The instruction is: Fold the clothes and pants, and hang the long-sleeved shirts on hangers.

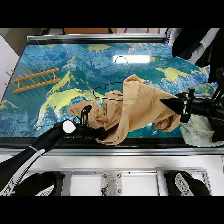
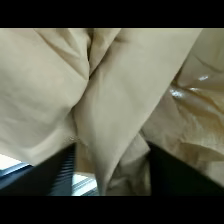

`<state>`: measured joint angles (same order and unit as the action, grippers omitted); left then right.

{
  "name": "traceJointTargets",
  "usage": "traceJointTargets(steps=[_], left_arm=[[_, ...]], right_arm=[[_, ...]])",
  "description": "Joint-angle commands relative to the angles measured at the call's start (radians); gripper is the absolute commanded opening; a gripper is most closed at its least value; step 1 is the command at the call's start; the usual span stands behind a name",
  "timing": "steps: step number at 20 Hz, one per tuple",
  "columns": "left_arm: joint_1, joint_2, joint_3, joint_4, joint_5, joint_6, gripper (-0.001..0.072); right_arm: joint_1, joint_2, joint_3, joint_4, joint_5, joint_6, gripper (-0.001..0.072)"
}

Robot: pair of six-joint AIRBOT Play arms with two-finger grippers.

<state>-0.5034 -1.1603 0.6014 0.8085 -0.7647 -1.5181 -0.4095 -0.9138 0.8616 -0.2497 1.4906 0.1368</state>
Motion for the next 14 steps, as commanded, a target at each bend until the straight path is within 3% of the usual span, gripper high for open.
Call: traceJointTargets(steps=[1, 2, 6, 10, 14], left_arm=[[-0.011, -0.043, 0.021, 0.007, -0.017, -0.021, 0.0023], [0.006, -0.029, 0.021, 0.011, -0.016, -0.019, 0.0016], [0.242, 0.099, 0.022, 0.036, -0.059, -0.014, 0.0015], [0.473, 0.170, 0.022, 0.115, -0.171, 0.013, 0.0014], [0.572, 0.171, 0.029, 0.117, -0.182, 0.049, 0.0015]], right_arm=[[0.002, 0.002, 0.001, 0.001, 0.002, 0.022, 0.0008], [0.003, 0.002, 0.001, 0.001, 0.002, 0.024, 0.0009], [0.031, 0.010, 0.003, 0.001, -0.014, 0.220, 0.0009], [0.106, 0.076, 0.003, 0.000, -0.016, 0.311, 0.0008], [0.164, 0.133, 0.003, -0.014, 0.010, 0.372, 0.0008]])
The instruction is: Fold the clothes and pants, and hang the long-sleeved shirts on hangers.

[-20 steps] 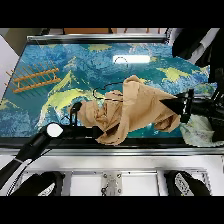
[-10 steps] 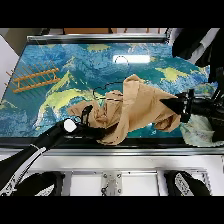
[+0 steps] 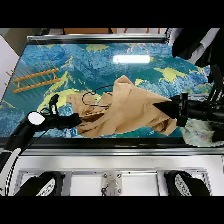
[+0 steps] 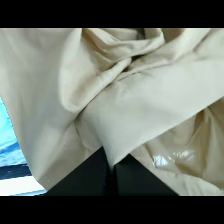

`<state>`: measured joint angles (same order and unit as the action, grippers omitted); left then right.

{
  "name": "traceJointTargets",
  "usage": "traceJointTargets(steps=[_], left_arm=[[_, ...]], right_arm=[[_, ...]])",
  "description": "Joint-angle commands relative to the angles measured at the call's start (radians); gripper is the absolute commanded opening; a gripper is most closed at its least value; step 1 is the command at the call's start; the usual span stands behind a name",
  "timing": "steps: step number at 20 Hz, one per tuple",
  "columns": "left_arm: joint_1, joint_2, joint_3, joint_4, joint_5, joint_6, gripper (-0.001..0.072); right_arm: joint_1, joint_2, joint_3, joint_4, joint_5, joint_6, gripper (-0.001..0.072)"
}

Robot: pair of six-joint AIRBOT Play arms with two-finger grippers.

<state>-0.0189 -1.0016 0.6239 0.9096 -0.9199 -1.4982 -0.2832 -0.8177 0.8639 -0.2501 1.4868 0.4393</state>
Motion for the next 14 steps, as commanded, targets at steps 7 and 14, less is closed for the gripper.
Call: traceJointTargets(steps=[7, 14], left_arm=[[0.160, 0.013, 0.229, 0.122, -0.087, 0.070, 0.0014], [0.134, 0.012, 0.575, 0.147, -0.216, 0.070, 0.0015]], right_arm=[[0.050, 0.050, 0.001, -0.102, 0.115, 0.153, 0.0008], [0.163, 0.031, -0.001, -0.258, 0.108, 0.166, 0.0007]])
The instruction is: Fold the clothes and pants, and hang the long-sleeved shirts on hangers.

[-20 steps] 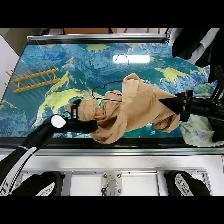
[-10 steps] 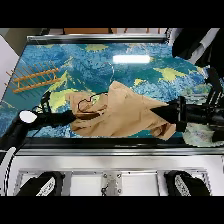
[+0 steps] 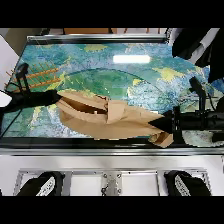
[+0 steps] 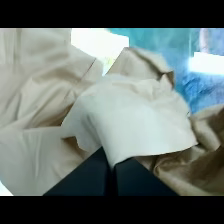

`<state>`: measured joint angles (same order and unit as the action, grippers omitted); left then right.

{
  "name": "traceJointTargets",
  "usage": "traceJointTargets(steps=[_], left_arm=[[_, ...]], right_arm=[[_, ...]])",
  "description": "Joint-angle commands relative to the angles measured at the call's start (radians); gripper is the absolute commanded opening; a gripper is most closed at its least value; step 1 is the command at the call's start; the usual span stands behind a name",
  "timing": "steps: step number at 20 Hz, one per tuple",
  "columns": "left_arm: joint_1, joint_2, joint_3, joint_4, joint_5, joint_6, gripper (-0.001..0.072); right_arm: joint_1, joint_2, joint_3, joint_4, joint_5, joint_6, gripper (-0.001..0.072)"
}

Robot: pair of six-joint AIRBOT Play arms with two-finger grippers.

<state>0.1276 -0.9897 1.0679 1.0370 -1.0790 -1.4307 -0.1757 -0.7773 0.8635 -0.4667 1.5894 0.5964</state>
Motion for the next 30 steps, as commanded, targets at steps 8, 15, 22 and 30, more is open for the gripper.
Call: traceJointTargets(steps=[8, 15, 22, 30], left_arm=[[-0.020, -0.191, 0.469, 0.017, -0.346, -0.003, 0.0015], [-0.020, -0.317, 0.678, 0.006, -0.452, -0.018, 0.0016], [-0.020, -0.317, 0.897, 0.007, -0.388, -0.071, 0.0670], [-0.020, -0.232, 0.879, 0.007, -0.300, -0.083, 0.0016]], right_arm=[[0.161, -0.022, 0.000, 0.249, 0.012, -0.024, 0.0007], [0.161, -0.022, 0.000, 0.478, 0.003, -0.044, 0.0007], [0.160, -0.021, 0.001, 0.563, -0.126, -0.121, 0.0007], [0.111, -0.021, 0.092, 0.575, -0.396, -0.204, 0.0007]])
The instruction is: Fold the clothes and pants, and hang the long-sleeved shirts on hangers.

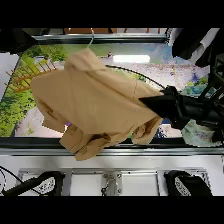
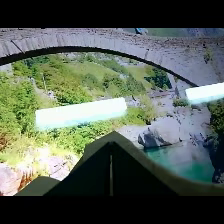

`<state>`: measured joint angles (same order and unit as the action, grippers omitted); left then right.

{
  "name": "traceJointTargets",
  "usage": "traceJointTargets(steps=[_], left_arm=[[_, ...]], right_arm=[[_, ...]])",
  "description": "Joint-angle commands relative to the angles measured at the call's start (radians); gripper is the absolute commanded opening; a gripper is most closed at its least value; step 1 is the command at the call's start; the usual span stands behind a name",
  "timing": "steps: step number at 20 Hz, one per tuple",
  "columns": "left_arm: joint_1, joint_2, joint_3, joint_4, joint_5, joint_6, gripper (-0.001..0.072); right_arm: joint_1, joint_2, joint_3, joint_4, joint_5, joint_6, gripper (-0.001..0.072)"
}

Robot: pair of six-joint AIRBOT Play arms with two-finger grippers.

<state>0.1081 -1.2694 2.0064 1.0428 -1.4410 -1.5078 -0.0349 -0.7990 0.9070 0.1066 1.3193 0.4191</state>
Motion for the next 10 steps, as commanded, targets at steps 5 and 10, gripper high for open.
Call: traceJointTargets(steps=[5, 10], left_arm=[[-0.001, 0.175, -0.275, 0.002, 0.180, -0.006, 0.0016], [-0.001, 0.276, -0.480, 0.001, 0.197, 0.004, 0.0016]], right_arm=[[-0.263, 0.001, 0.235, -0.245, -0.297, 0.074, 0.0006], [-0.507, 0.019, 0.311, -0.344, -0.480, 0.090, 0.0005]])
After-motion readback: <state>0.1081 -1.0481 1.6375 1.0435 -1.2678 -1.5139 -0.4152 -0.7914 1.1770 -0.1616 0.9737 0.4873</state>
